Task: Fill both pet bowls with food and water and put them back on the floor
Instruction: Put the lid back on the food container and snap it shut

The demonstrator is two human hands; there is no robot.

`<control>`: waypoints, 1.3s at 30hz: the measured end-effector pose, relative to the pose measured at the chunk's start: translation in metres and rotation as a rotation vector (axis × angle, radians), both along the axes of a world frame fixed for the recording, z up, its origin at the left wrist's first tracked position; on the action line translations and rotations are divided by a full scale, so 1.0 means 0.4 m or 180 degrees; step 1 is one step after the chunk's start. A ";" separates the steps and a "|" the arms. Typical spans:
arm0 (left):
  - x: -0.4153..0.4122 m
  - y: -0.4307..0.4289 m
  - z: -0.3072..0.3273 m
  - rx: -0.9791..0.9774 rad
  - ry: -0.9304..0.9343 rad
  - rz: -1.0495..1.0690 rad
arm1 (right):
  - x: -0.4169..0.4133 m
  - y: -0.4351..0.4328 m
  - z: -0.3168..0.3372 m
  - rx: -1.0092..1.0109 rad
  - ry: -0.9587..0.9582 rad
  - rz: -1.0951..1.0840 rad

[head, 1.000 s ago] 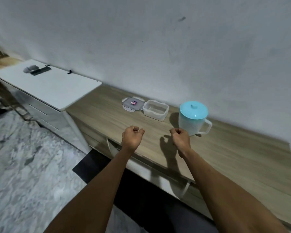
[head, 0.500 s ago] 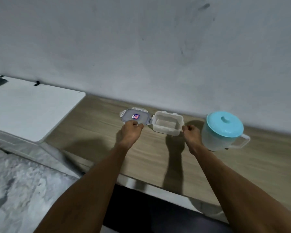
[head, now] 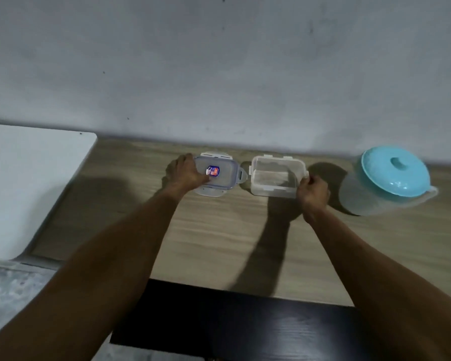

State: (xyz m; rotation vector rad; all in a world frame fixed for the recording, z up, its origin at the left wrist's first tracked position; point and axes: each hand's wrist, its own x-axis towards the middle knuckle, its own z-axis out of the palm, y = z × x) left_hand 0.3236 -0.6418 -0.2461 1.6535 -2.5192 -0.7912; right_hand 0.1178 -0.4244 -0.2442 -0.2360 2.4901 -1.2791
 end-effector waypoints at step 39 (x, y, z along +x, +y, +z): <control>-0.180 0.012 0.194 0.0989 0.1746 -0.0118 | 0.036 0.019 0.057 -0.0545 -0.0434 -0.0751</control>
